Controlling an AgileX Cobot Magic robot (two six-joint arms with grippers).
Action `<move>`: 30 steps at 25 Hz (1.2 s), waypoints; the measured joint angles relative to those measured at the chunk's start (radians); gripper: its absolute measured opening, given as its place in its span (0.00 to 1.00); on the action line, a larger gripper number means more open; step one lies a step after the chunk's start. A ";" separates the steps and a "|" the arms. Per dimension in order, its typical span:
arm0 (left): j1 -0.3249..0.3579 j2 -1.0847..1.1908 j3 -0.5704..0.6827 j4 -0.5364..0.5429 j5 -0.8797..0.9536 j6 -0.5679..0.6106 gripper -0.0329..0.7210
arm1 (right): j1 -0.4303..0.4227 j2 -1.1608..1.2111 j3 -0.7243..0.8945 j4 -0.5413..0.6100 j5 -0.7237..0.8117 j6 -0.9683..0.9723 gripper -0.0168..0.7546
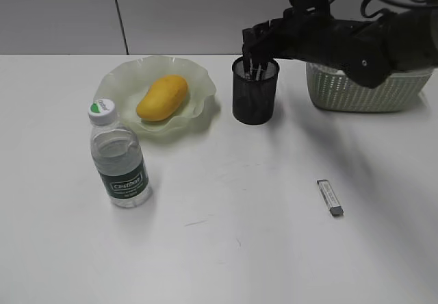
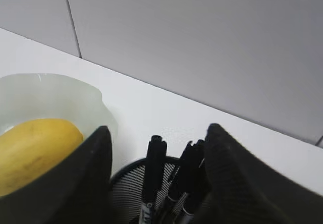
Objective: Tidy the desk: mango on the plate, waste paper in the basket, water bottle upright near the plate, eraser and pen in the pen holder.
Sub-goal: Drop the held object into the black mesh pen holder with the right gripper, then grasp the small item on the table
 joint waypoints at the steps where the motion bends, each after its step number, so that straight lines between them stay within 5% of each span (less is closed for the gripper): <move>1: 0.000 0.000 0.000 0.001 0.000 0.000 0.36 | 0.000 -0.027 0.000 0.002 0.051 -0.001 0.65; 7: 0.000 0.000 0.000 0.002 0.000 0.000 0.36 | 0.000 -0.293 0.036 -0.034 0.527 -0.003 0.58; 16: 0.000 0.000 0.000 0.000 0.000 0.000 0.36 | 0.000 -0.907 0.371 0.014 1.251 -0.004 0.55; 19: 0.000 0.032 0.000 -0.007 -0.001 0.040 0.36 | 0.000 -1.145 0.474 0.052 1.376 -0.004 0.54; 30: -0.007 0.412 -0.062 -0.273 -0.263 0.518 0.36 | 0.000 -1.872 0.653 0.104 1.467 -0.029 0.50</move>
